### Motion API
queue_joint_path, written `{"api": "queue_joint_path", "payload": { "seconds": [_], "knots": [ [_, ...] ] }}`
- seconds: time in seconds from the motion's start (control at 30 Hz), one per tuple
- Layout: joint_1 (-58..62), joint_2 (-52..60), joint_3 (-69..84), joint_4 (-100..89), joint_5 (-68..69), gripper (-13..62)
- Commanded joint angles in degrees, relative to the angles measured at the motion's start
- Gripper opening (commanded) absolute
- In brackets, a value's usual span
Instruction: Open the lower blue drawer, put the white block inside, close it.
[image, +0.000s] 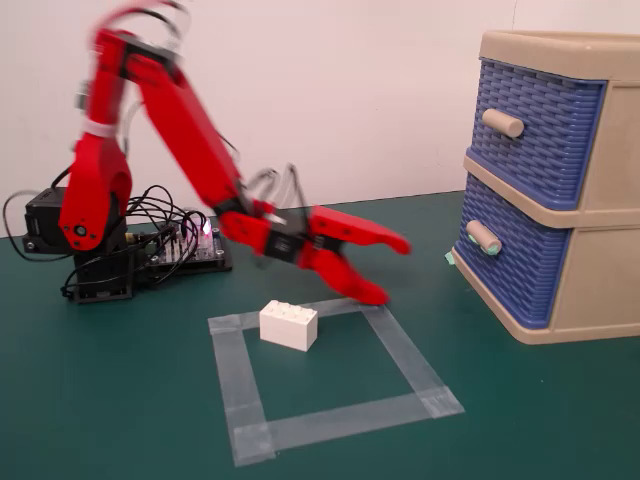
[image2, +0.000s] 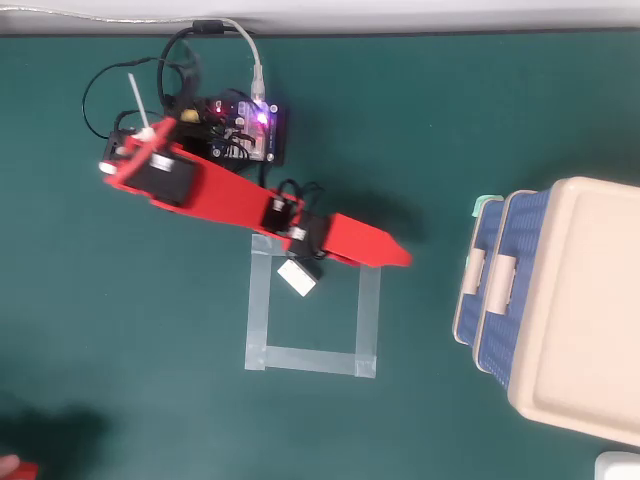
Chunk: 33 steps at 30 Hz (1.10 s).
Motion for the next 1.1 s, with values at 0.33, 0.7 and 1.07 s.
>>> {"api": "queue_joint_path", "payload": {
  "seconds": [0.33, 0.7, 1.07],
  "knots": [
    [-1.49, -6.77, -23.64, -3.25, 0.79, 30.1],
    [-4.39, -13.01, -39.29, 16.96, 0.79, 12.0],
    [-7.21, -8.61, -41.57, 27.77, 1.85, -7.9]
  ]
}}
